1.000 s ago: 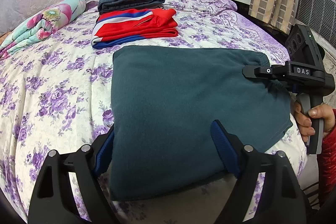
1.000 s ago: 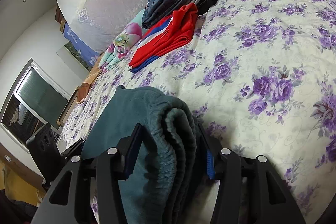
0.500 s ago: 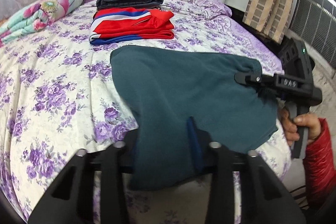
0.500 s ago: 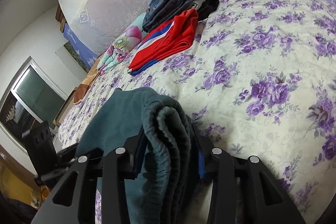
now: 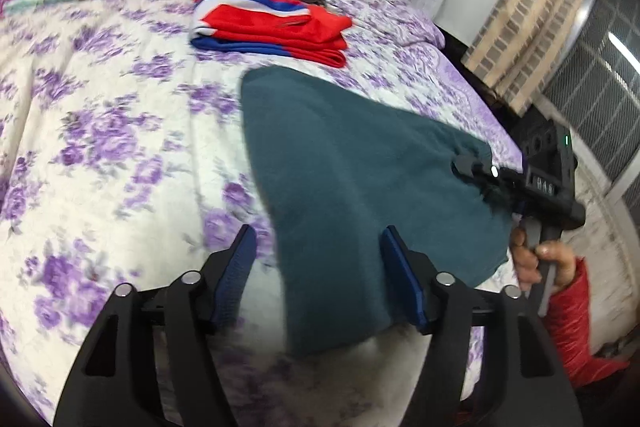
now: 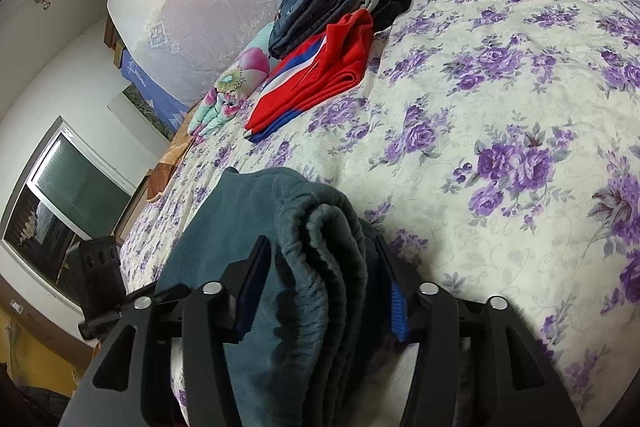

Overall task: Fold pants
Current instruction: 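Grasp the folded teal sweatpants edge with the right gripper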

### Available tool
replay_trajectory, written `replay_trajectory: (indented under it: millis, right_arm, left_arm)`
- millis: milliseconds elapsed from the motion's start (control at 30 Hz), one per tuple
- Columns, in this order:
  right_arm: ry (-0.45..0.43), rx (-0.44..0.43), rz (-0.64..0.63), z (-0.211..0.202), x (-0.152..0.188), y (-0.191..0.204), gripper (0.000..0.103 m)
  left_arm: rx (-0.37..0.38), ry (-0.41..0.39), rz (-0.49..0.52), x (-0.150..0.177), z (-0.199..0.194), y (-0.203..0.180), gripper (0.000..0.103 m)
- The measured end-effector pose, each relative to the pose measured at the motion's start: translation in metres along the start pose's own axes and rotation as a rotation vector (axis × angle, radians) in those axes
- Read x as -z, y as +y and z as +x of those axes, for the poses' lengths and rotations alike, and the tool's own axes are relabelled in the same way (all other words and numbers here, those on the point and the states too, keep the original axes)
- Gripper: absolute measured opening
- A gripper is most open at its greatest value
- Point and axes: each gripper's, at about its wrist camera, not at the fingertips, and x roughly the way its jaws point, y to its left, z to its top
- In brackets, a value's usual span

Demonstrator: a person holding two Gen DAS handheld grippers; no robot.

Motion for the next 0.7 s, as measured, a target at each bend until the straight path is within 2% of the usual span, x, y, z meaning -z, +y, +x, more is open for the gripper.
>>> replay_trajectory:
  millis: [33, 67, 233, 367, 433, 700]
  right_arm:
    - [-0.004, -0.005, -0.001, -0.001, 0.000, 0.000, 0.060]
    - [-0.007, -0.009, -0.001, -0.002, 0.000, 0.000, 0.061]
    - [-0.041, -0.030, 0.027, -0.008, 0.001, -0.005, 0.063]
    - [-0.060, -0.045, 0.039, -0.011, 0.001, -0.007, 0.066]
    - [-0.064, -0.046, 0.034, -0.012, 0.001, -0.006, 0.070]
    - [-0.080, -0.053, 0.035, -0.014, 0.002, -0.006, 0.073]
  left_arm:
    - [-0.001, -0.003, -0.020, -0.004, -0.002, 0.005, 0.075]
    - [-0.005, -0.008, -0.050, -0.011, -0.003, 0.012, 0.076]
    - [0.009, 0.037, -0.078, -0.023, 0.006, 0.025, 0.077]
    - [-0.093, 0.030, 0.062, -0.005, 0.007, 0.011, 0.077]
    - [-0.113, 0.024, 0.103, 0.002, 0.002, 0.010, 0.077]
    - [-0.063, 0.023, -0.009, -0.001, -0.018, 0.025, 0.076]
